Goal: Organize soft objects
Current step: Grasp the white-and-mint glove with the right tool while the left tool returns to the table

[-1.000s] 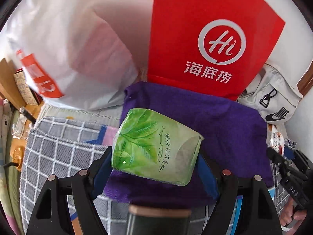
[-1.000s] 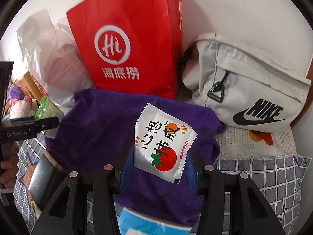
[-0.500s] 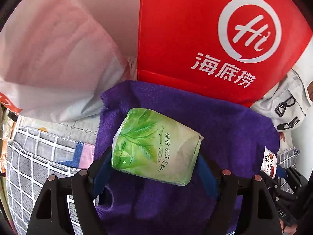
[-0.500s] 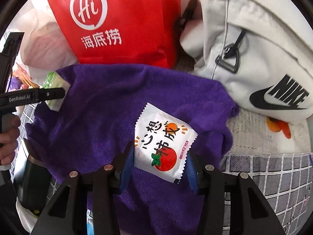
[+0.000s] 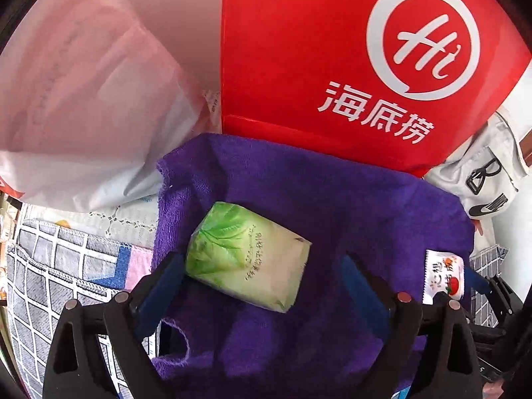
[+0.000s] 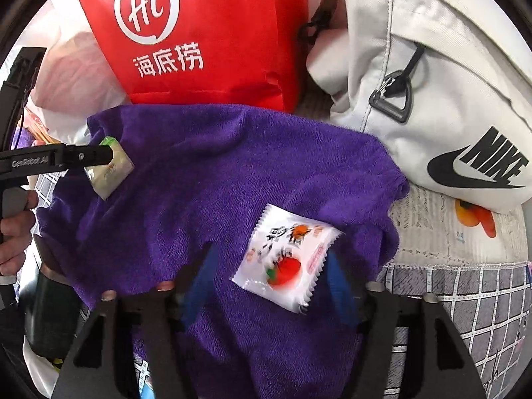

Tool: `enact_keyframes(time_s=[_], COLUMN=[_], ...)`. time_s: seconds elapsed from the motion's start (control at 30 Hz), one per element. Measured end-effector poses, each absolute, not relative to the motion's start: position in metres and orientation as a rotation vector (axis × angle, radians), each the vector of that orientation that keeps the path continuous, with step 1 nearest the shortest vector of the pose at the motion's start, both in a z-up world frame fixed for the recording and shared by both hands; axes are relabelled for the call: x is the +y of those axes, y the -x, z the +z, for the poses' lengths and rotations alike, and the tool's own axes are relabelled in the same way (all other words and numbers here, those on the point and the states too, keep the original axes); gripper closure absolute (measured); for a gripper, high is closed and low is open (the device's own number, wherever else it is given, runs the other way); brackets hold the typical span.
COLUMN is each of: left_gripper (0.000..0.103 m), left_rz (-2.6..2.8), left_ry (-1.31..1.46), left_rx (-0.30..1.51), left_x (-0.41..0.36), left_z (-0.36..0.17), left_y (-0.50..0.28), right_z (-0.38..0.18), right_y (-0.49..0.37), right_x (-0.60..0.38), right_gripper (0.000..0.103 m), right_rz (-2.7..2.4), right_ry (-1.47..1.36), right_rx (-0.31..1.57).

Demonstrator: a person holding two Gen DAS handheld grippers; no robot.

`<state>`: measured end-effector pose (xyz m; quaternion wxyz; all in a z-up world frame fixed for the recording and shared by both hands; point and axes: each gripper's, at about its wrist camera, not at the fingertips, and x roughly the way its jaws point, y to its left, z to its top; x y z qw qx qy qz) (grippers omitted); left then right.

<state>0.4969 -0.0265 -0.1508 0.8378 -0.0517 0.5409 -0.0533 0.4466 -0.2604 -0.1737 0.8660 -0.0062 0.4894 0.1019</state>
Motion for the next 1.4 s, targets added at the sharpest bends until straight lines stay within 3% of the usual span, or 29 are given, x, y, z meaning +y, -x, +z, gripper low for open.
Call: enact_keyframes(time_s=[0.57, 0.97, 1.3, 1.33, 1.4], left_gripper=[0.009, 0.009, 0.009, 0.009, 0.009], left_rz=[-0.156, -0.102, -0.028, -0.024, -0.022], left_ry=[0.102, 0.105, 0.186, 0.197, 0.213], left_rx=[0.999, 1.008, 1.022, 1.021, 1.028], left_x=[0.02, 0.054, 0.109, 0.115, 0.123], left_z=[-0.068, -0.086, -0.108, -0.109, -0.114], left_y=[-0.395, -0.285, -0.209, -0.204, -0.196], right_z=[-0.108, -0.117, -0.143, -0.148, -0.158], right_y=[-0.363, -0.25, -0.229, -0.23, -0.234], right_x=[-0.246, -0.194, -0.135, -0.128, -0.114], right_gripper=[0.03, 0.031, 0.031, 0.032, 0.052], right_rz=[0.225, 0.354, 0.496, 0.5, 0.486], right_ry=[-0.076, -0.085, -0.052, -0.029, 0.056], right_rx=[0.826, 0.858, 0.893, 0.914, 0.956])
